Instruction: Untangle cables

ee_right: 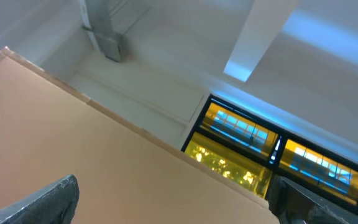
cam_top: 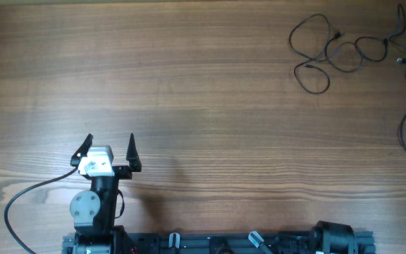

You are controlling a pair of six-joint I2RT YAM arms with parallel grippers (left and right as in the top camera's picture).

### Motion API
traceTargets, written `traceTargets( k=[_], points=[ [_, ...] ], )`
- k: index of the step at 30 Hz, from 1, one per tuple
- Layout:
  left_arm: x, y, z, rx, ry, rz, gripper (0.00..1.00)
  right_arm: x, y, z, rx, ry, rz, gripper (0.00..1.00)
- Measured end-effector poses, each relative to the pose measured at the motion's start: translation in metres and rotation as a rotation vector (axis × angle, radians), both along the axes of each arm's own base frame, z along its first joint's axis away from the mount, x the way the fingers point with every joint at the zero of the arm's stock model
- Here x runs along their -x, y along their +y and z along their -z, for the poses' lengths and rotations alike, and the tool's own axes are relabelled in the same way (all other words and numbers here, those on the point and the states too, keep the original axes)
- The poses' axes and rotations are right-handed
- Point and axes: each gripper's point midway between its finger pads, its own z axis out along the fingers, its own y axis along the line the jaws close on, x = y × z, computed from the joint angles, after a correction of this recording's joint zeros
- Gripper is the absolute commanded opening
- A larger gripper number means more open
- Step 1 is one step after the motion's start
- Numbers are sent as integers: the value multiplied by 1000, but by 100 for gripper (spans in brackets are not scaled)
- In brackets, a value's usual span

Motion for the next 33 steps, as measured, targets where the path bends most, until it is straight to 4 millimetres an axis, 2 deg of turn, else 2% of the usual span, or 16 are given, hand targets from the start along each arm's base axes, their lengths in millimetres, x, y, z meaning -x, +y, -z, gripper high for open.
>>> traceTargets(
  k=[14,19,27,29,31,33],
  points=[
    [0,0,0,-1,0,0,100,1,7,-2,27,-31,-37,100],
    [0,0,0,-1,0,0,100,-6,5,2,-5,-12,-112,100],
    [0,0,0,-1,0,0,100,0,4,2,-18,-7,-226,100],
    [0,0,0,-1,0,0,100,-7,3,6,-23,11,-225,100],
    [0,0,0,-1,0,0,100,-23,3,16,-29,55,-224,100],
    [0,0,0,-1,0,0,100,-49,2,33,-39,115,-221,100]
  ],
)
